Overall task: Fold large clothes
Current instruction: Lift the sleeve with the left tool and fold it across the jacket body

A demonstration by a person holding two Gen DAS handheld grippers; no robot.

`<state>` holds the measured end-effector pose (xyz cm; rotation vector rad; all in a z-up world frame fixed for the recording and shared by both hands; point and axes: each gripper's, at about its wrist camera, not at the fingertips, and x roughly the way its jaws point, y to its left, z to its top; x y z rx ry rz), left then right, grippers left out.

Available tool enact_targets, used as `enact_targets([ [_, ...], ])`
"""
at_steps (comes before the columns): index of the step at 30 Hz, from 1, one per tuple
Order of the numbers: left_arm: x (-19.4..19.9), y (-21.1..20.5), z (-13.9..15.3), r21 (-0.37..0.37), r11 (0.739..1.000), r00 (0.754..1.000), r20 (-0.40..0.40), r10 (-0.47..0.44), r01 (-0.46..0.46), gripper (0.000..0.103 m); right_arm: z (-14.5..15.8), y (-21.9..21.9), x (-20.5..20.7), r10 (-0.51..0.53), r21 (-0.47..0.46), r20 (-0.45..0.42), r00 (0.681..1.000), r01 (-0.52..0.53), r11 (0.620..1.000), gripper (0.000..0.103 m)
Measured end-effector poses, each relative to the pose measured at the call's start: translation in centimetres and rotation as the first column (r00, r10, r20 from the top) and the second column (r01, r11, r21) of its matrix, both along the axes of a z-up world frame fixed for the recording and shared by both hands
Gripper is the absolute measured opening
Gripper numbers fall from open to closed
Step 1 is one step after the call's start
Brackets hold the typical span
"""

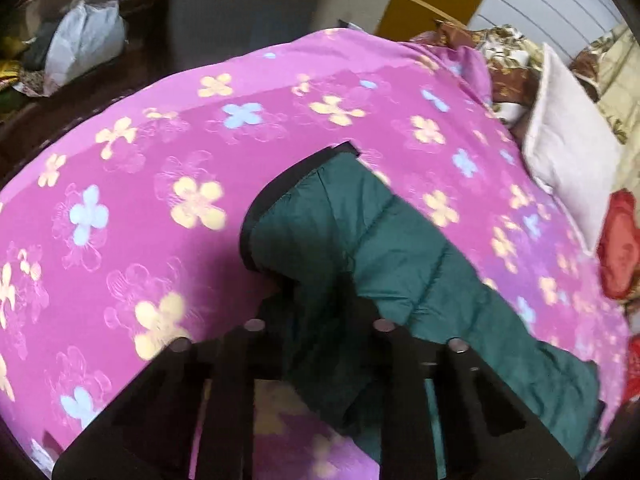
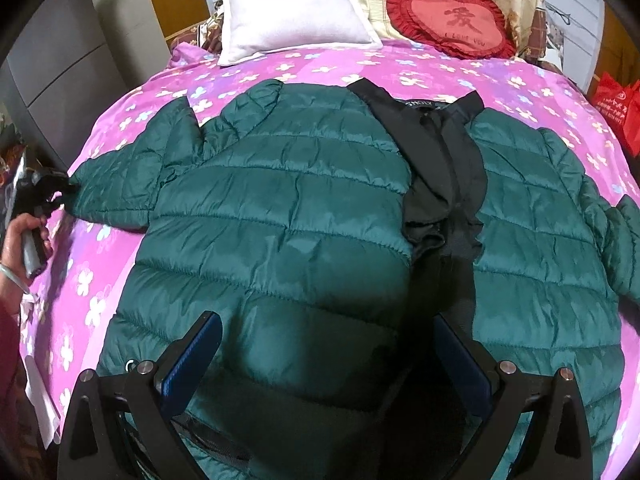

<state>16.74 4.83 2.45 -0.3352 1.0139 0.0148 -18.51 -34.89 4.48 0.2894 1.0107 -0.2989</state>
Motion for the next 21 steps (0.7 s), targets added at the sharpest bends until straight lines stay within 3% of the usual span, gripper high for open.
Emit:
enact_targets([
  [5, -3.4, -2.2, 3.3, 0.036, 0.995, 0.994, 0.059, -0.092, 0.09, 0.012, 0.6, -0.1, -0.8, -0.009, -0.004, 0.013, 1.0, 0.009, 1.0, 0.103],
  [9, -7.0, -4.9, 6.6, 0.058, 0.982, 0.976, 0.121, -0.183, 0.177, 0.011, 1.3, -0.4, -1.8, -0.019, -0.002, 0.027, 0.999, 0.019, 1.0, 0.103],
  [14, -11.7, -8.7, 10.1, 0.082, 0.956, 0.939, 0.179, -0.293, 0.283, 0.011, 2.1, -0.9, -3.5, -0.032, -0.008, 0.042, 0.999, 0.032, 0.999, 0.103],
  [21, -18.8, -14.6, 13.1, 0.11, 0.892, 0.859, 0.24, -0.452, 0.438, 0.011, 3.1, -2.4, -6.1, -0.066, -0.015, 0.063, 0.996, 0.068, 0.998, 0.103],
])
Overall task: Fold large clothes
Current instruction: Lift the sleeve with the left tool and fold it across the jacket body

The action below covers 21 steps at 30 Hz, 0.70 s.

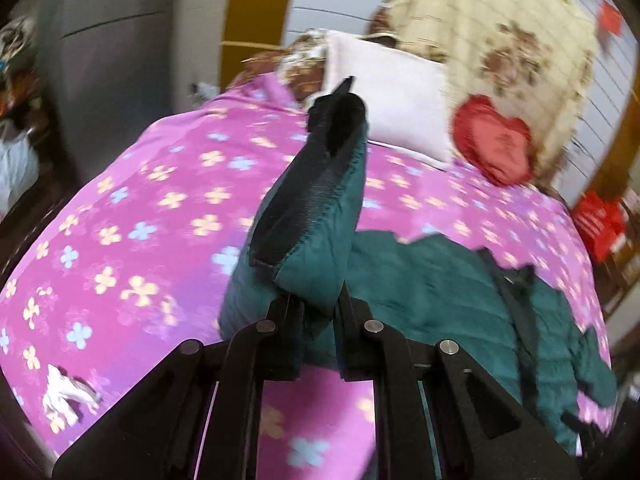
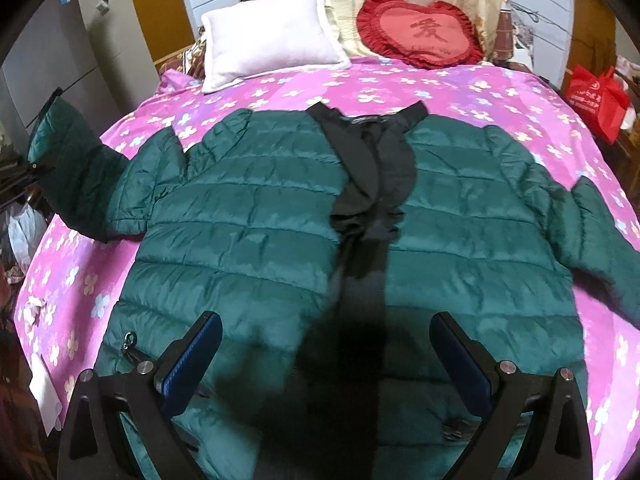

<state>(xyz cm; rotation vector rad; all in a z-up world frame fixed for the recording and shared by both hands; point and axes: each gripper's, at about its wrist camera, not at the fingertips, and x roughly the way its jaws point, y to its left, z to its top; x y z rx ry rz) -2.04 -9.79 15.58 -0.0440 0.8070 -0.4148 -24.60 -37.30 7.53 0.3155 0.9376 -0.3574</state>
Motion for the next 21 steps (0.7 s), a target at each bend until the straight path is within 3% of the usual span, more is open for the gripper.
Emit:
enact_targets([
  [4, -3.2, -3.2, 0.6, 0.017, 0.997, 0.997, 0.025, -0.075, 0.075, 0.011, 0.5, -1.0, -1.5, -0.023, -0.007, 0.006, 1.0, 0.023, 1.0, 0.103],
  [13, -7.3, -9.4, 0.0, 0.008, 0.981, 0.981, -0.021, -0.191, 0.191, 0.011, 0.3, -3.7, -4.3, -0.081, 0.008, 0.007, 0.997, 0.081, 0.997, 0.103],
  [21, -10.9, -15.6, -1.7, 0.021, 0.95, 0.948, -0.074, -0.311, 0.313, 0.011, -0.1, -6.2, -6.4, -0.139, 0.017, 0.007, 0.99, 0.139, 0.99, 0.103],
])
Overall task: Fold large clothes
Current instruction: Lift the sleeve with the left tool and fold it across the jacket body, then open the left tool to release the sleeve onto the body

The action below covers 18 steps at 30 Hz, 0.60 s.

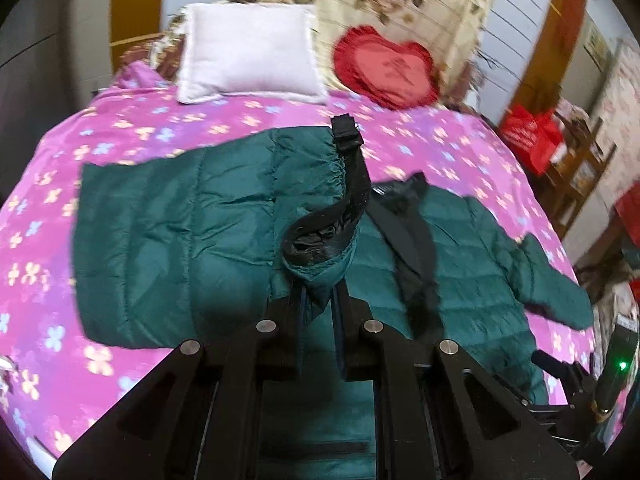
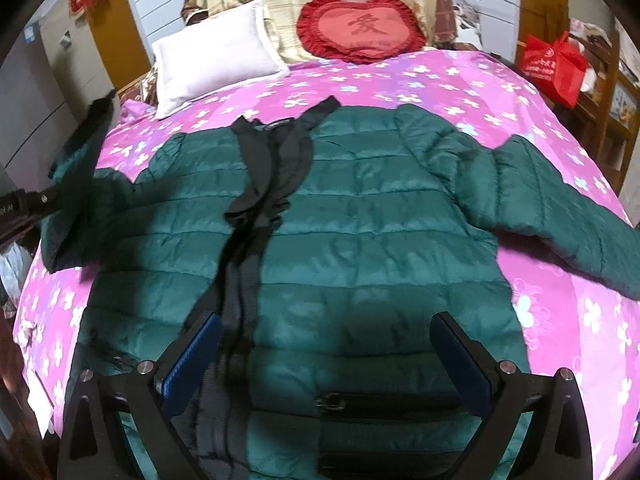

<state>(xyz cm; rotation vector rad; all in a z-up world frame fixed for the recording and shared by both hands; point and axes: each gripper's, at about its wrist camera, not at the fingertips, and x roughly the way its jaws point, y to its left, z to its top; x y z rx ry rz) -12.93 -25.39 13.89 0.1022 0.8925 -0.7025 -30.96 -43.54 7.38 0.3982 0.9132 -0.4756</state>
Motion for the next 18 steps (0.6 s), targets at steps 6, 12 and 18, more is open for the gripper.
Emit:
enact_targets([
  [6, -2.2, -5.1, -2.1, 0.014, 0.996, 0.995, -0.05, -0.086, 0.087, 0.011, -0.7, -1.2, -1.1, -0.023, 0.007, -0.013, 1.0, 0.023, 1.0, 0.103],
  [12, -2.9, -8.1, -5.7, -0.035, 0.986, 0.974, -0.152, -0.169, 0.165, 0.011, -1.9, -2.5, -1.9, -0.04, 0.03, -0.03, 0.999, 0.041, 0.999, 0.103],
  [18, -3.2, -8.9, -7.2, -0.15, 0.955, 0.924, -0.25, -0.289, 0.257, 0.035, -2.5, -3.5, -2.4, -0.056, 0.07, -0.025, 0.998, 0.057, 0.996, 0.103],
])
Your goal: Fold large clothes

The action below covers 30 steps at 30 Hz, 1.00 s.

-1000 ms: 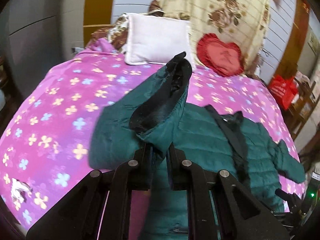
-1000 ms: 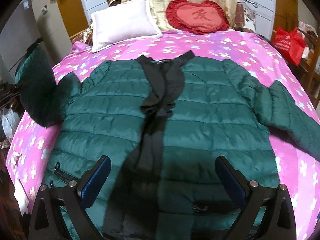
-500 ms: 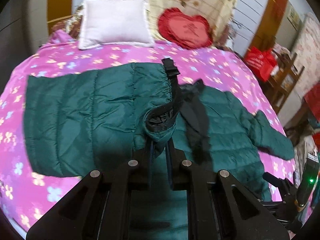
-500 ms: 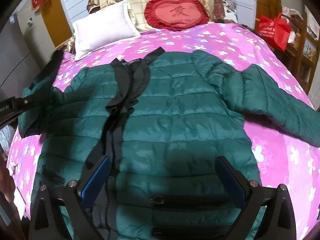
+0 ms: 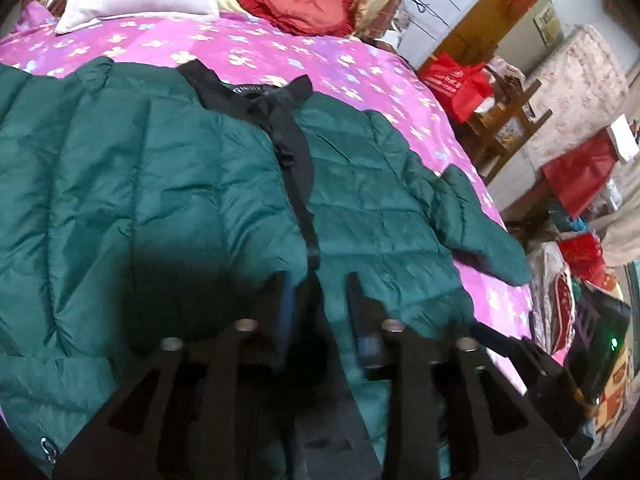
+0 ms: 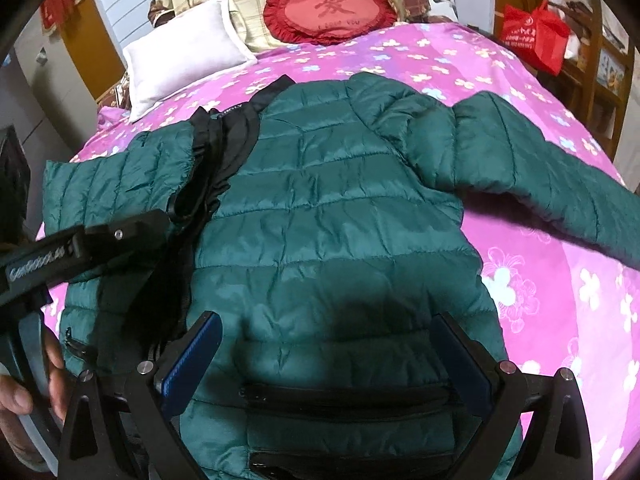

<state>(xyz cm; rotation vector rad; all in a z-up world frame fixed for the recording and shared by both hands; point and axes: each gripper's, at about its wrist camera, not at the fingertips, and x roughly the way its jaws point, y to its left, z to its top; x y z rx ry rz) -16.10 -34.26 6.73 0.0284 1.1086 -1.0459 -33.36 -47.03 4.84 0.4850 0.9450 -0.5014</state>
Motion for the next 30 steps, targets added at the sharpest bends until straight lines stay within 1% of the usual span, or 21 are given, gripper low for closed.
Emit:
enact_targets([
  [1, -0.2, 0.3, 0.5, -0.009, 1.0, 1.0, 0.011, 0.001, -0.001, 0.039, 0.0, 0.0, 0.0, 0.001, 0.008, 0.007, 1.0, -0.001, 1.0, 0.103],
  [3, -0.5, 1.2, 1.9, -0.027, 1.0, 0.999, 0.036, -0.005, 0.006, 0.039, 0.4, -0.1, 0.2, 0.003, 0.024, 0.03, 1.0, -0.004, 1.0, 0.103],
  [5, -0.8, 2.5, 3.7, -0.019, 1.0, 0.996, 0.086, -0.013, 0.015, 0.044, 0.9, 0.0, 0.8, 0.011, 0.037, 0.057, 0.998, -0.013, 0.999, 0.103],
  [7, -0.7, 4.5, 5.5, 0.022, 0.999, 0.983, 0.18, 0.021, -0.025, 0.045, 1.6, 0.3, 2.0, 0.032, 0.047, 0.098, 0.995, -0.037, 0.998, 0.103],
  [9, 0.0, 6.9, 6.7, 0.046, 0.996, 0.97, 0.237, 0.06, -0.073, 0.047, 2.1, 0.7, 3.4, 0.056, 0.051, 0.124, 0.991, -0.063, 0.997, 0.103],
  [12, 1.9, 10.6, 7.7, 0.05, 0.987, 0.951, 0.281, 0.131, -0.151, 0.048, 2.4, 1.5, 6.4, 0.11, 0.056, 0.154, 0.982, -0.12, 0.991, 0.103],
  [14, 3.4, 13.3, 7.8, 0.043, 0.975, 0.93, 0.311, 0.193, -0.217, 0.051, 2.2, 2.1, 9.1, 0.158, 0.058, 0.162, 0.974, -0.169, 0.984, 0.103],
  [16, 5.1, 15.6, 7.2, 0.049, 0.958, 0.911, 0.327, 0.251, -0.281, 0.055, 1.9, 2.3, 11.2, 0.181, 0.055, 0.165, 0.97, -0.192, 0.98, 0.102],
  [18, 6.8, 17.2, 6.3, 0.072, 0.942, 0.903, 0.315, 0.29, -0.328, 0.055, 1.3, 2.3, 13.4, 0.199, 0.054, 0.156, 0.967, -0.21, 0.976, 0.099],
  [19, 7.5, 17.7, 5.8, 0.081, 0.935, 0.901, 0.306, 0.306, -0.345, 0.055, 1.0, 2.3, 14.3, 0.206, 0.062, 0.154, 0.966, -0.217, 0.974, 0.096],
  [20, 8.0, 18.4, 5.3, 0.086, 0.929, 0.899, 0.297, 0.322, -0.361, 0.055, 0.3, 2.2, 15.4, 0.208, 0.083, 0.145, 0.967, -0.221, 0.972, 0.094],
  [21, 8.6, 19.0, 4.8, 0.091, 0.922, 0.896, 0.289, 0.336, -0.375, 0.055, -0.2, 2.0, 16.2, 0.202, 0.104, 0.135, 0.97, -0.217, 0.971, 0.089],
  [22, 9.1, 19.5, 4.2, 0.096, 0.916, 0.892, 0.286, 0.349, -0.389, 0.055, -1.0, 1.9, 16.9, 0.195, 0.138, 0.128, 0.972, -0.212, 0.967, 0.08],
  [23, 9.3, 19.8, 3.8, 0.101, 0.912, 0.89, 0.285, 0.357, -0.398, 0.055, -1.5, 1.8, 17.3, 0.191, 0.157, 0.126, 0.973, -0.21, 0.965, 0.075],
  [24, 9.7, 20.2, 3.4, 0.107, 0.907, 0.888, 0.28, 0.365, -0.407, 0.055, -1.9, 1.8, 17.6, 0.184, 0.165, 0.124, 0.975, -0.203, 0.965, 0.066],
  [25, 10.0, 20.4, 2.9, 0.112, 0.903, 0.887, 0.272, 0.373, -0.414, 0.055, -1.8, 2.0, 17.7, 0.181, 0.142, 0.127, 0.975, -0.199, 0.97, 0.056],
  [26, 10.2, 20.4, 2.7, 0.115, 0.901, 0.887, 0.264, 0.379, -0.419, 0.055, -1.7, 2.1, 17.6, 0.185, 0.115, 0.13, 0.974, -0.2, 0.973, 0.049],
  [27, 10.4, 20.6, 2.4, 0.118, 0.897, 0.887, 0.252, 0.387, -0.425, 0.055, -1.3, 2.4, 17.4, 0.195, 0.079, 0.141, 0.971, -0.208, 0.975, 0.032],
  [28, 10.7, 20.7, 2.1, 0.12, 0.894, 0.886, 0.244, 0.395, -0.431, 0.055, -1.0, 2.5, 17.2, 0.208, 0.063, 0.154, 0.966, -0.22, 0.974, 0.018],
  [29, 10.9, 20.7, 1.9, 0.121, 0.892, 0.885, 0.237, 0.4, -0.436, 0.055, -0.5, 2.5, 16.9, 0.211, 0.043, 0.159, 0.965, -0.22, 0.974, 0.013],
  [30, 11.1, 20.6, 1.8, 0.121, 0.889, 0.884, 0.231, 0.406, -0.441, 0.055, -0.2, 2.4, 16.7, 0.212, 0.035, 0.162, 0.964, -0.22, 0.975, 0.011],
])
